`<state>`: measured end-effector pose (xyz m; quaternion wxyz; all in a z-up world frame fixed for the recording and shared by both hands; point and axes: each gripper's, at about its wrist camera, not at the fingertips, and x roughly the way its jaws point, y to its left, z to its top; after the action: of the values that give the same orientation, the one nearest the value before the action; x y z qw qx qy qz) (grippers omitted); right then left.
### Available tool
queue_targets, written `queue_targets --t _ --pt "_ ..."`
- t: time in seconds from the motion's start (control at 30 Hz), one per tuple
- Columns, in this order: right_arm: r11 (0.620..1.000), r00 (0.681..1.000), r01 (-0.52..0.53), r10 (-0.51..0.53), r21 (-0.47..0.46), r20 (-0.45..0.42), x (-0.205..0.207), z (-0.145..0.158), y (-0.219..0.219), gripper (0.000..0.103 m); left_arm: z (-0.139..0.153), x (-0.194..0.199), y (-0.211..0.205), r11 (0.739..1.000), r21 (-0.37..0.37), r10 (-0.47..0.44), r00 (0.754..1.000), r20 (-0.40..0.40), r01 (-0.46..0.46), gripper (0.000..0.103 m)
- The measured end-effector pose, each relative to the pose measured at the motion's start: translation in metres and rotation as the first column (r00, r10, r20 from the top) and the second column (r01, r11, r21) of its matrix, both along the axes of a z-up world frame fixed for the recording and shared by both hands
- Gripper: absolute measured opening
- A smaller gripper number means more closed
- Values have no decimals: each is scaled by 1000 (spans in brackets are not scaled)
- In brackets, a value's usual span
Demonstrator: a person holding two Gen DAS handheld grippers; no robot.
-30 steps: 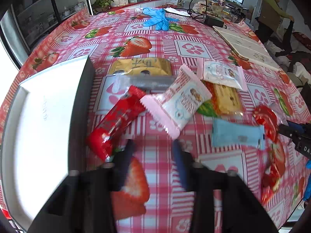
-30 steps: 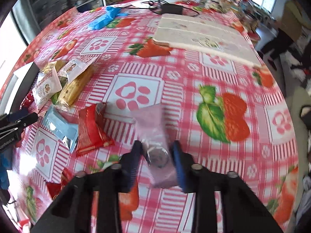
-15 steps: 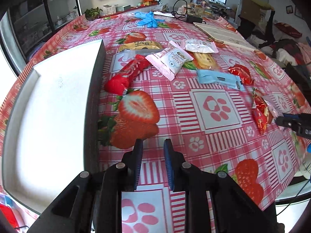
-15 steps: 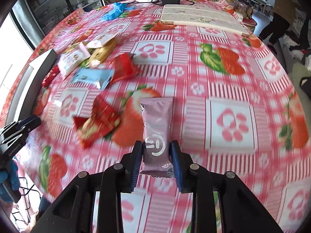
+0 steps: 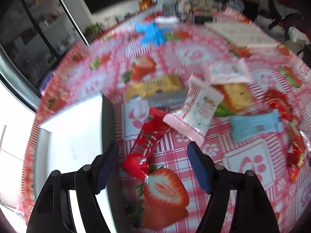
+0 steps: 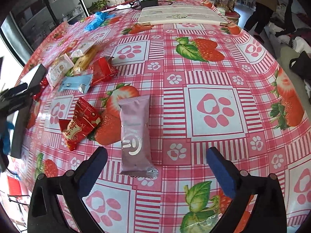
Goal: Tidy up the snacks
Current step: 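Grasp the pink wrapper bar with the right gripper while the left tool approaches the red bar, then grasp the red wrapper bar with the left gripper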
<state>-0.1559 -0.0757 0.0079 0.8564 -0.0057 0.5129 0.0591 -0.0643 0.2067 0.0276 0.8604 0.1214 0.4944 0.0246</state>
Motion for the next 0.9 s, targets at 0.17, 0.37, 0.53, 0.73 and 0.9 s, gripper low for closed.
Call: queue_targets --t 0.17,0.37,0.53,0.73,0.9 --pt "996 999 -42 43 -84 15 -4 -6 11 103 -11 7 15 986 -159 49 997 -68 -59 23" --pt "995 998 -42 46 -95 45 -6 -8 11 103 -11 -45 5 979 -192 58 997 -60 -69 23" --pt "994 997 -49 55 -95 60 -8 -8 10 103 -10 -103 -12 975 -212 59 997 -56 -69 76" --pt "994 997 -48 53 -97 51 -8 -7 12 103 -11 -98 -12 984 -162 63 997 -34 -68 91" --pt "994 995 -51 58 -95 78 -11 -7 11 103 -20 -89 -21 987 -150 52 999 -3 -52 103"
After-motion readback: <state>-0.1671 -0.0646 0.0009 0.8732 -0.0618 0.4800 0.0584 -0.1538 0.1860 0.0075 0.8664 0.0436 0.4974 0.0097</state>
